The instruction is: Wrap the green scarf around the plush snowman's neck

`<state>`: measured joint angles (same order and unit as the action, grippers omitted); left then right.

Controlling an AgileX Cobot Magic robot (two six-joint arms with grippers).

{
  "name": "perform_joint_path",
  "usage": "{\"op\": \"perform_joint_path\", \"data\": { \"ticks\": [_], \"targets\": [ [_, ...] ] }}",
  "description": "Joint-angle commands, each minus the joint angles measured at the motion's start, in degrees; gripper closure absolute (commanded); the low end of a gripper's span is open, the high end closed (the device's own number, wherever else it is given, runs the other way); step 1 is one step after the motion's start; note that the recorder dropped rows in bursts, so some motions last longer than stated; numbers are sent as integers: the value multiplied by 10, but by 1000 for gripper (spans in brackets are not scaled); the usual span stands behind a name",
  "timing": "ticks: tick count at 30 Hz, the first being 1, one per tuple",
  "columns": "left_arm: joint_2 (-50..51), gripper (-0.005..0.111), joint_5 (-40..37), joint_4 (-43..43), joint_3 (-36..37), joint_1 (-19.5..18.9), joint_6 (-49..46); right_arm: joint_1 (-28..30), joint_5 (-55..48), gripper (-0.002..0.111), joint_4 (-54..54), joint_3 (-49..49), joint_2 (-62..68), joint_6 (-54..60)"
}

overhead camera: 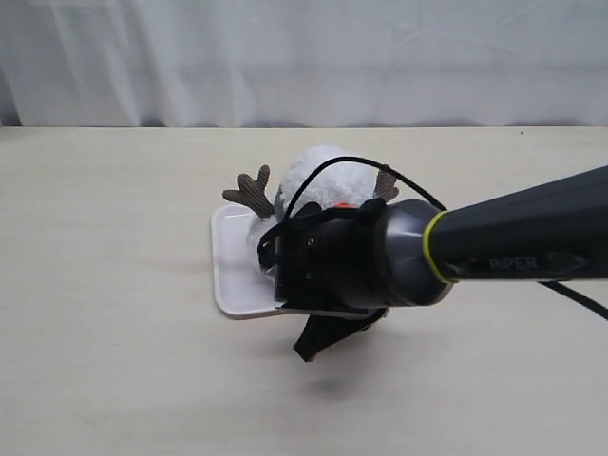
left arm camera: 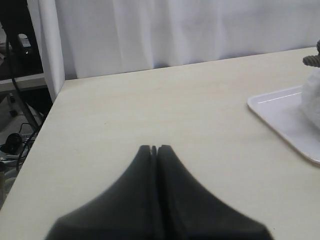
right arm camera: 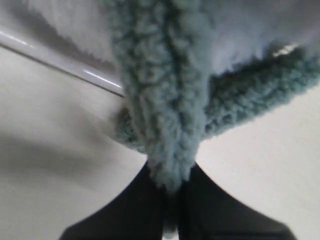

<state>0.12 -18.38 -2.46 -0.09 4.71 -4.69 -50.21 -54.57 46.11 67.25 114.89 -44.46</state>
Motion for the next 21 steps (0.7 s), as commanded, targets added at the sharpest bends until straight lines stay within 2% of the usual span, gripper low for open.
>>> {"op": "perform_joint_path", "data": {
  "ticks": [1, 9, 11, 14, 17, 21],
  "targets": [
    [-1, 107, 7, 2, 1, 4, 0, 0, 10, 104, 2, -8, 17, 14],
    [-1, 107, 7, 2, 1, 4, 0, 0, 16, 104, 12, -6, 17, 16],
    [-1, 107, 7, 2, 1, 4, 0, 0, 4, 101, 12, -6, 16, 20],
    [-1, 107, 7, 2, 1, 4, 0, 0, -23, 89, 6, -6, 10, 34],
    [-1, 107, 7, 2, 1, 4, 0, 0, -57, 71, -6, -6, 0, 63],
    [-1, 107, 7, 2, 1, 4, 0, 0, -95, 53, -9, -6, -13, 64]
  ]
}}
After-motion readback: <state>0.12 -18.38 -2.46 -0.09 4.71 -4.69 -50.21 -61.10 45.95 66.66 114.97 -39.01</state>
